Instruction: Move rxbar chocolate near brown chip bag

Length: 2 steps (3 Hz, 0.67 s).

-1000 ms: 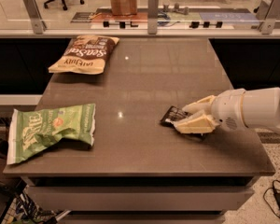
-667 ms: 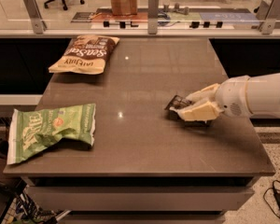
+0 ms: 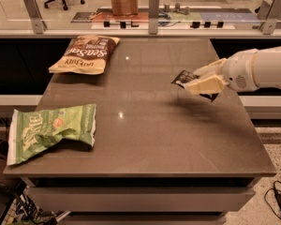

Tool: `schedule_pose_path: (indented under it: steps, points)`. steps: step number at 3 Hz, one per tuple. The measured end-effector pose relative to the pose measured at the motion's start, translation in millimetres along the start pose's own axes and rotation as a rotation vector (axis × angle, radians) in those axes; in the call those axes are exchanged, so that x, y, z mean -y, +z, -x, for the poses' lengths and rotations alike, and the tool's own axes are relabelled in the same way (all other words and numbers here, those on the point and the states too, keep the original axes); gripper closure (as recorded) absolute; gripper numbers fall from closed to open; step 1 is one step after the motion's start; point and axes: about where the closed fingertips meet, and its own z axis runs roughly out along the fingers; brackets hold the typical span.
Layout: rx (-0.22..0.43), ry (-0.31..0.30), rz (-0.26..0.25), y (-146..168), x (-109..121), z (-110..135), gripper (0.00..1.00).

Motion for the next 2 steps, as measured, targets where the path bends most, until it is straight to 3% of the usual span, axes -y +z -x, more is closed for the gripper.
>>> schedule_pose_path:
  steps: [2]
  points:
    - [-0.032, -0.034, -0.108, 41.2, 27.5, 45.3, 1.00]
